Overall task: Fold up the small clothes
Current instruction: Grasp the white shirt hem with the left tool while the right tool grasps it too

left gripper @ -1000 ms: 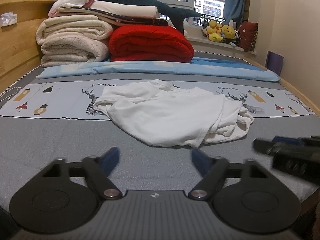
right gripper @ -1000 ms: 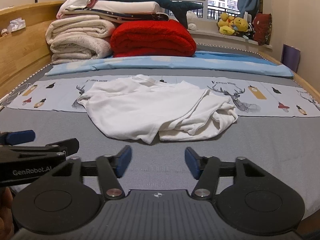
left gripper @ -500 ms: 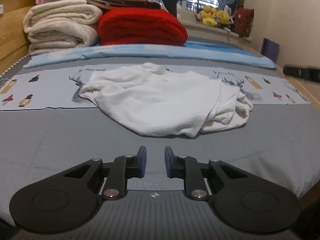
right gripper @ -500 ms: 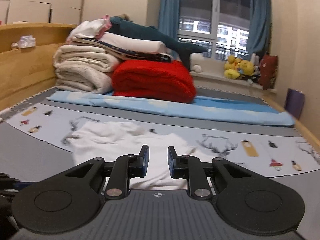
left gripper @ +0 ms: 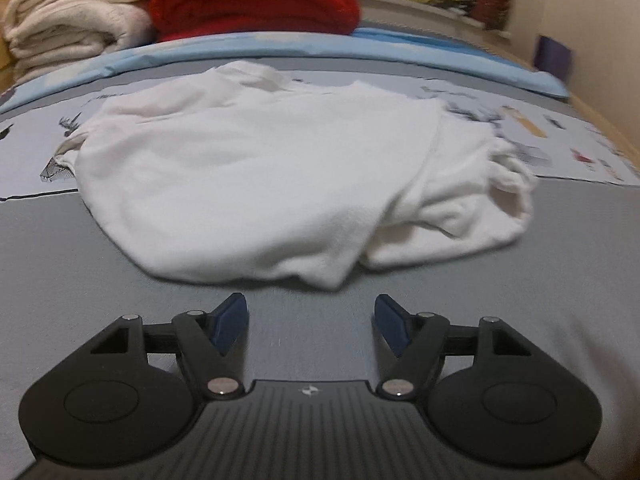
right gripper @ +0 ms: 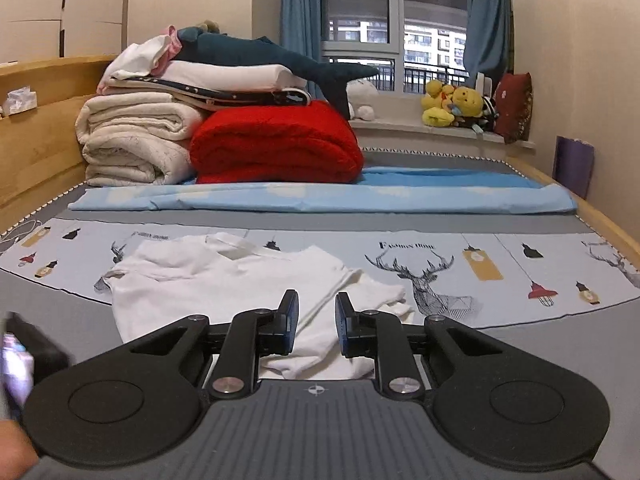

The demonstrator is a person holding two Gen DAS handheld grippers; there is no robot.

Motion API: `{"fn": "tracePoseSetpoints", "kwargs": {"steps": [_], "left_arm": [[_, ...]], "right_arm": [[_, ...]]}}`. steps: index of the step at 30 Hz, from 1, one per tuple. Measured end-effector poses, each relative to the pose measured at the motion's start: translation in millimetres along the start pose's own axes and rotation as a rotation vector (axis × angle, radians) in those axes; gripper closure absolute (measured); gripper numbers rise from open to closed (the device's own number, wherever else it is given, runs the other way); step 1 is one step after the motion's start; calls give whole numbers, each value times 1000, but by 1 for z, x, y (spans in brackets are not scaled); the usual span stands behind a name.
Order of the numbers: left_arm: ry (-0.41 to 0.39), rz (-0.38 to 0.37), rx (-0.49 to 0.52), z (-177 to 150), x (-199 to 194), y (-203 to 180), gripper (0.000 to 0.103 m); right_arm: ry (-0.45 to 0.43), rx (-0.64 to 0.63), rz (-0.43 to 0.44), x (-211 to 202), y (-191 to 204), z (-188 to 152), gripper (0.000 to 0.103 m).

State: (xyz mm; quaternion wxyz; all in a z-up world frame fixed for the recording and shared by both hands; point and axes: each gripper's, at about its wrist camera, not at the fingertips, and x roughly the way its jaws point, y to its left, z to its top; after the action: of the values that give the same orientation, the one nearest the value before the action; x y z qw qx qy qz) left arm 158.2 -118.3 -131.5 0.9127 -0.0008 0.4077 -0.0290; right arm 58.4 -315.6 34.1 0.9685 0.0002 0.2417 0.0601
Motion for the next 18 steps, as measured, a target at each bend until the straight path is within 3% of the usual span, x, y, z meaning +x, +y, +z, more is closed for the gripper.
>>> {"fn": "tracePoseSetpoints", "kwargs": {"steps": [2, 4, 7, 11, 14, 16, 18], "left_arm": [[0, 46, 0, 8, 11, -3, 41], [5, 87, 11, 20, 15, 3, 97], [-35, 84, 20, 39, -7, 28, 98], [-112, 40, 165, 56, -68, 66, 99], [-115, -44, 250, 62, -123, 108, 99], [-151, -62, 305, 61, -160, 145, 99], [-138, -100, 327, 58, -186, 182, 98]], "right_arm": [[-2, -1, 3, -2, -1, 0, 82], [-4, -8, -1, -3, -2, 0, 82], [-1, 12, -13, -3, -6, 0, 82], [7, 66, -34, 0, -13, 0, 82], [28, 109, -49, 4, -16, -1, 82], [38, 138, -50, 6, -15, -1, 82], [50, 156, -54, 9, -15, -2, 82]]}}
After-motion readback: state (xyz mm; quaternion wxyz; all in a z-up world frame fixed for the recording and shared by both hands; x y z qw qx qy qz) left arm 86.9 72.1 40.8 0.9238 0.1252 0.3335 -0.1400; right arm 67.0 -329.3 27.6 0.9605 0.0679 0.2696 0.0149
